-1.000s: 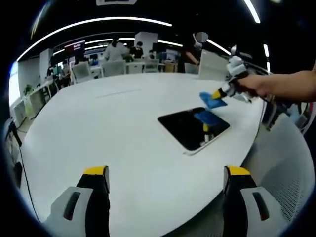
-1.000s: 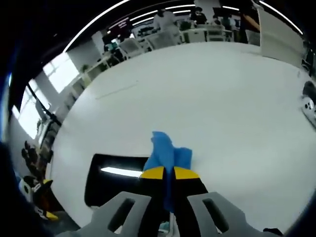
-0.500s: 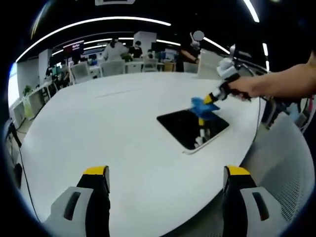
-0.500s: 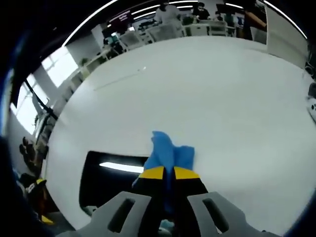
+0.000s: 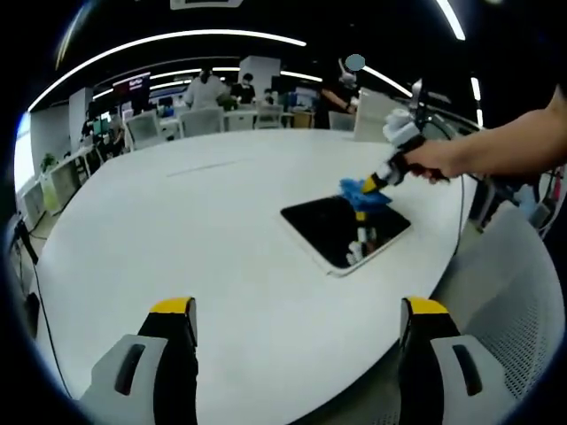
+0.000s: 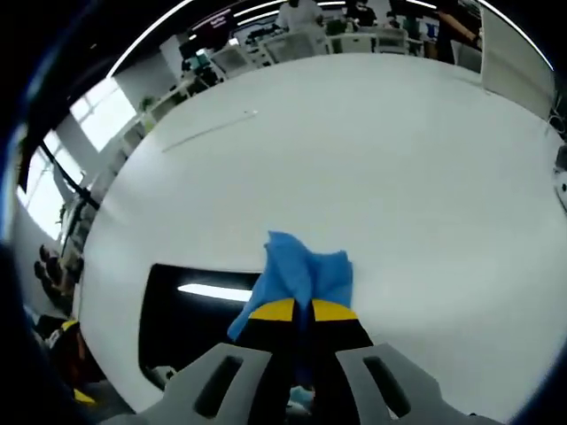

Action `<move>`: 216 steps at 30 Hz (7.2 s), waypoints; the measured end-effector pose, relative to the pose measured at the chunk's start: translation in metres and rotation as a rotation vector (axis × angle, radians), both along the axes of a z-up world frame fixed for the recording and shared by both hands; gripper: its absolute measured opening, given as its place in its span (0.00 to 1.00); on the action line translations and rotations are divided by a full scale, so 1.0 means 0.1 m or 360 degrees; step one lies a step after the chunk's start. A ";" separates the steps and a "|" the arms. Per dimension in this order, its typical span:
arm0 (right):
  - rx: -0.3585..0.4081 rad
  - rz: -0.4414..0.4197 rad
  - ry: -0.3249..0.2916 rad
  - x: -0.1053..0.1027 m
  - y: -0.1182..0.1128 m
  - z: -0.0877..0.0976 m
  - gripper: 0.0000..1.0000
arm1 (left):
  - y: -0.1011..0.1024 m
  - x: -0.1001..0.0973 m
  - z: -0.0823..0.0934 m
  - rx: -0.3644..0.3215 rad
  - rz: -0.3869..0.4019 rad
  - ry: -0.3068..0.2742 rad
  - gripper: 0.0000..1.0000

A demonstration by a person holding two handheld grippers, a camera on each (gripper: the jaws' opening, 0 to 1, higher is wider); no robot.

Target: Wipe the mirror surface with the cleaning cloth until all visible marks leave the cleaned area.

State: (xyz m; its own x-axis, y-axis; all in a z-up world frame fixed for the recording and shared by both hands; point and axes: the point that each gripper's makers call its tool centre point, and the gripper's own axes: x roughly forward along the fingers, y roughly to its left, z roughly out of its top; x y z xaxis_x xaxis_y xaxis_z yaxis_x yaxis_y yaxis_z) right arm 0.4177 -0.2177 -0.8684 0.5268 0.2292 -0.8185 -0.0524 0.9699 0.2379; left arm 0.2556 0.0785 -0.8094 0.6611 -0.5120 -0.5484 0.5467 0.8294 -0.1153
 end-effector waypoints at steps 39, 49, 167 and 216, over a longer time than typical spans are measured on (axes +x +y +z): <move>0.0010 0.0106 0.0023 0.11 0.61 -0.04 0.00 | -0.02 -0.01 0.00 0.0003 -0.0027 0.0001 0.94; 0.0029 0.0133 0.0020 0.09 0.79 -0.03 0.00 | -0.03 -0.01 0.00 -0.0001 -0.0030 0.0002 0.94; 0.0241 0.0379 -0.0097 -0.27 1.83 0.02 0.00 | -0.03 -0.02 -0.03 0.0015 -0.0049 0.0016 0.92; 0.0200 0.0441 -0.0116 -0.30 1.61 0.02 0.00 | -0.02 -0.02 -0.03 0.0021 -0.0035 0.0016 0.91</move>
